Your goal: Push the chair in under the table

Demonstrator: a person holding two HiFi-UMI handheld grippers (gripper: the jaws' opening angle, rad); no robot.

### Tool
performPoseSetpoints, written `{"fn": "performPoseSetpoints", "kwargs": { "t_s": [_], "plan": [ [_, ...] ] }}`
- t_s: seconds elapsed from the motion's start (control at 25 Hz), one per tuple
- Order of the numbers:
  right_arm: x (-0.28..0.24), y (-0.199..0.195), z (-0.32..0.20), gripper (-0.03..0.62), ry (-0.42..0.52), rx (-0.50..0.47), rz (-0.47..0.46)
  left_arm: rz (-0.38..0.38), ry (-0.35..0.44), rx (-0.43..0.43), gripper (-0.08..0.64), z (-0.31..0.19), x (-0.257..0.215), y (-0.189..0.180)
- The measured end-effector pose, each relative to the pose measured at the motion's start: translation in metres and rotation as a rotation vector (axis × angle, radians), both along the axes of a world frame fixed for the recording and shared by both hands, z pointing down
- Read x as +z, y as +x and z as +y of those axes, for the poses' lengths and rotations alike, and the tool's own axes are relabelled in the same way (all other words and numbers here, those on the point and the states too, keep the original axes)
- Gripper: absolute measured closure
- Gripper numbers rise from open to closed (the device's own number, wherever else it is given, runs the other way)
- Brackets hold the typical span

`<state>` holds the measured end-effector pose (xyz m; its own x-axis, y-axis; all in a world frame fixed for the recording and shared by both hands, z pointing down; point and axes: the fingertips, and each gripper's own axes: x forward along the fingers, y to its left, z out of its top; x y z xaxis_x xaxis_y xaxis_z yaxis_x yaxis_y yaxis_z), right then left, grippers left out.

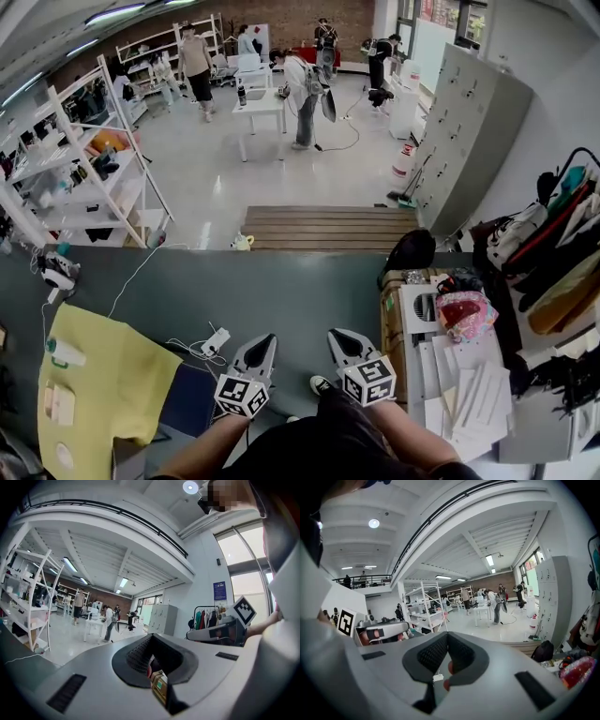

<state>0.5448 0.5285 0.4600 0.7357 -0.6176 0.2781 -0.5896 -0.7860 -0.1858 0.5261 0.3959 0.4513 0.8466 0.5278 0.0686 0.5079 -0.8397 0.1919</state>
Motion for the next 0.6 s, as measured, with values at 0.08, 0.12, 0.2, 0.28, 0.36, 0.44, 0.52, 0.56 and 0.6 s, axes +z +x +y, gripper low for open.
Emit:
{"fn": "performPoseSetpoints", "kwargs": {
  "t_s": [0.08, 0.12, 0.2, 0.28, 0.36, 0.44, 0.52, 0.56, 0.6],
  "plan": [
    [-0.002, 0.017, -0.004, 0.578, 0.001, -0.024, 0.002, 0.004, 0.002, -0.02, 0.552, -0.001, -0.003, 0.013],
    [-0.003, 0.024, -0.006, 0.578, 0.002, -0.036, 0.004, 0.003, 0.003, -0.029, 0.552, -0.002, -0.003, 0.019],
    [-0.005, 0.037, -0.01, 0.578, 0.0, -0.059, 0.01, -0.002, 0.006, -0.041, 0.552, -0.002, -0.002, 0.029],
    [-0.004, 0.05, -0.013, 0.578, -0.004, -0.085, 0.009, -0.001, 0.004, -0.063, 0.551, -0.004, -0.004, 0.039],
    [-0.004, 0.069, -0.022, 0.578, -0.001, -0.123, 0.008, 0.009, 0.009, -0.105, 0.552, -0.014, -0.009, 0.05],
    [-0.005, 0.088, -0.034, 0.578, 0.005, -0.166, 0.011, 0.016, 0.012, -0.156, 0.552, -0.028, -0.013, 0.06],
    [-0.009, 0.102, -0.047, 0.578, 0.008, -0.215, 0.02, 0.015, 0.01, -0.212, 0.552, -0.041, -0.015, 0.066],
    [-0.01, 0.108, -0.053, 0.578, 0.008, -0.242, 0.026, 0.015, 0.01, -0.241, 0.552, -0.047, -0.016, 0.068],
    [-0.012, 0.114, -0.06, 0.578, 0.008, -0.271, 0.031, 0.016, 0.01, -0.271, 0.552, -0.052, -0.016, 0.07]
  ]
}}
